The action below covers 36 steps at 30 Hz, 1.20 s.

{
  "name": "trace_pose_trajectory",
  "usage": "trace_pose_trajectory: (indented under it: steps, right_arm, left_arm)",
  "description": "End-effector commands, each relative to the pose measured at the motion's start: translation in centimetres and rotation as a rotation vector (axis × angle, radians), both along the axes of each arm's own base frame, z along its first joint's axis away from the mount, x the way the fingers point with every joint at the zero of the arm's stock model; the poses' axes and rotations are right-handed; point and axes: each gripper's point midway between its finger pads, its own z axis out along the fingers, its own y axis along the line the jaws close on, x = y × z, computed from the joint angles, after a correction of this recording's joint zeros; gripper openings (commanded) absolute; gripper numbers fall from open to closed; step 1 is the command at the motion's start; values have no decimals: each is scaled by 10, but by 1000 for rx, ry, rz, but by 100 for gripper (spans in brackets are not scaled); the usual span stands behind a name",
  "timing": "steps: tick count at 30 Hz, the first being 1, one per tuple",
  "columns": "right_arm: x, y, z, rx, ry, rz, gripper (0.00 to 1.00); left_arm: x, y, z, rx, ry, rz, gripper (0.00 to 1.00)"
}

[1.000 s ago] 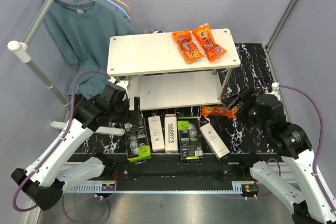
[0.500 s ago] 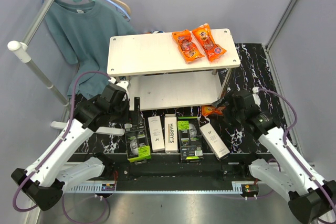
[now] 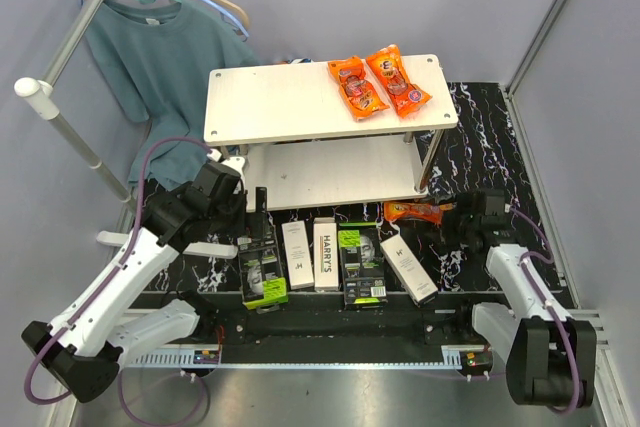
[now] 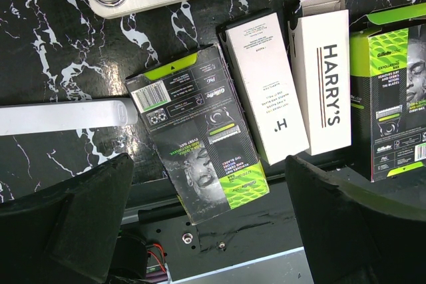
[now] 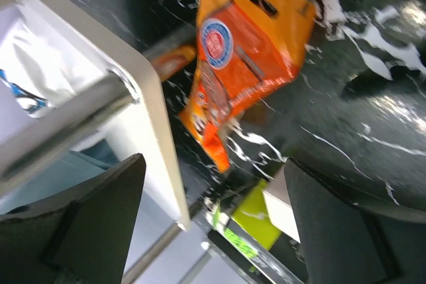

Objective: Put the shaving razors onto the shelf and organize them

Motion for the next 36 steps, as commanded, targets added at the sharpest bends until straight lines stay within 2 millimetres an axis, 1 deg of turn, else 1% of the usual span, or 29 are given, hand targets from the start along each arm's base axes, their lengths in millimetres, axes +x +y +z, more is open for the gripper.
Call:
trace_pose_trajectory:
  steps: [1,2,4,5,8,9,12,13,14,17,19,21,22,27,28,29,30,31,33,34,35,36]
  right_arm:
    - [28,1,27,93,-117,3,93]
    - [29,-6,23,100,-106,-23,93]
    - [28,-9,15,132,-96,-45,91]
    - [28,-15,9,142,-79,-68,91]
    - [27,-19,-4,153,-61,-72,89]
    - [28,-20,-5,152,-68,-73,89]
    - [29,-18,-13,167,-53,-64,87]
    - [28,-18,-16,172,-42,-62,85]
    - [31,-18,-15,171,-57,-59,82]
    - [33,-18,-20,174,-60,-57,81]
    - [31,-18,-27,183,-43,-68,76]
    - [30,-19,-31,180,-34,-69,75]
    - [29,-20,-35,177,-24,-71,73]
    - [25,-25,-46,149,1,-82,72]
    - [23,-25,-51,144,14,-83,60]
    - [23,-26,-53,142,20,-84,55]
    - [22,-26,-55,142,28,-80,52]
    - [20,-25,-60,145,40,-77,42]
    - [19,-24,-63,148,46,-68,33]
    - [17,-23,-66,151,58,-64,27]
    - [15,-22,-67,153,64,-60,16]
    - [15,-22,-67,153,62,-57,11]
  left_arm:
    - [4,-4,7,-27,-38,-14,99]
    - [4,-4,7,-26,-39,-13,99]
    - [4,-4,9,-30,-47,-10,99]
    - [4,-3,9,-30,-49,-9,99]
    - [3,-3,10,-35,-55,-10,99]
    - [2,-2,9,-33,-53,-10,99]
    - [2,-2,9,-33,-53,-8,99]
    - [2,-2,9,-35,-53,-8,99]
    - [1,-2,8,-34,-48,-10,99]
    - [1,-3,8,-38,-48,-9,99]
    - [1,-3,10,-39,-51,-9,99]
    - [1,-3,10,-40,-50,-7,99]
    - [1,-3,10,-41,-51,-7,99]
    - [1,-3,11,-40,-52,-11,99]
    - [1,-2,11,-36,-51,-9,99]
    - [1,-2,12,-36,-53,-9,99]
    - [2,-2,12,-34,-54,-8,99]
    - [1,-2,12,-35,-53,-10,99]
    - [1,-2,12,-31,-52,-11,99]
    - [1,-1,12,-30,-50,-11,99]
    - [1,-1,13,-30,-54,-11,99]
    - [1,0,13,-28,-55,-10,99]
